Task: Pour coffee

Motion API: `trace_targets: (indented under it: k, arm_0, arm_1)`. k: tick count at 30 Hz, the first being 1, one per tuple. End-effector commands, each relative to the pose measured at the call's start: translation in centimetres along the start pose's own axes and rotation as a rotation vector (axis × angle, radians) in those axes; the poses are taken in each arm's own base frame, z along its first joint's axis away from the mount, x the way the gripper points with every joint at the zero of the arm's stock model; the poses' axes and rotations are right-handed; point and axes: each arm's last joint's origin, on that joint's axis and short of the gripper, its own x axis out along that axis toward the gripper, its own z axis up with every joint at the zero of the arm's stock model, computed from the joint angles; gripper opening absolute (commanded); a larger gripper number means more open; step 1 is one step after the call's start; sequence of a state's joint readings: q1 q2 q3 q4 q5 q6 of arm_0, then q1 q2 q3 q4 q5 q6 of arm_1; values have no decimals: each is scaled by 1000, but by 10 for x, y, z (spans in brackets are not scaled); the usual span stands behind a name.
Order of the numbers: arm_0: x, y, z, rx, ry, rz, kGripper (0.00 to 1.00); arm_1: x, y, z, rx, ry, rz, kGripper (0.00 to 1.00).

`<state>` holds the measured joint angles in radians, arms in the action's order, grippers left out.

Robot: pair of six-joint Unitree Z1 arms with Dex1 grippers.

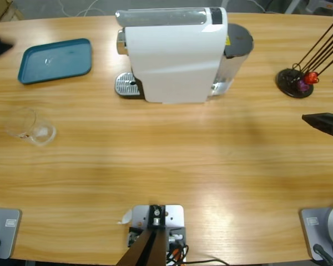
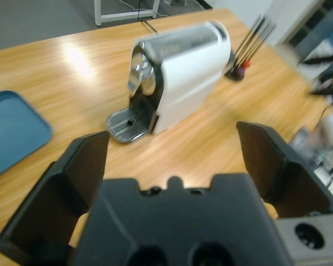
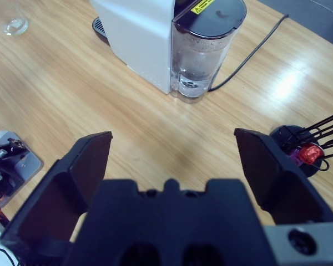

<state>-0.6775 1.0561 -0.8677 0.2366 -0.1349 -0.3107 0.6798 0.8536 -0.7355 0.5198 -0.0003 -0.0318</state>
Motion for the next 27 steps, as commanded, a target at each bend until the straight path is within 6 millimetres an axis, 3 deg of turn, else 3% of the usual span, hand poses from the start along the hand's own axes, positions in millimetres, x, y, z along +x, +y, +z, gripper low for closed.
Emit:
trace_targets:
  k: [1, 5, 7, 9, 15, 24, 27]
  arm_0:
    - [102, 7, 31, -335, 68, 47, 996]
    - [128, 7, 45, -436, 61, 50, 964]
    - [136, 10, 48, -476, 66, 53, 827]
    - [140, 17, 47, -562, 76, 66, 785]
    - [155, 35, 44, -677, 118, 76, 775]
    - [187, 43, 36, -705, 198, 74, 762]
    - [189, 43, 39, -706, 195, 67, 548]
  arm_1:
    - [1, 1, -10, 0, -7, 2, 973]
    - [0, 1, -11, 3, -14, 5, 973]
    - [0, 1, -11, 4, -17, 3, 973]
    - [0, 1, -11, 6, -16, 2, 973]
    - [0, 1, -11, 8, -17, 2, 973]
    - [2, 1, -10, 7, -16, 5, 973]
    - [2, 1, -10, 7, -15, 5, 973]
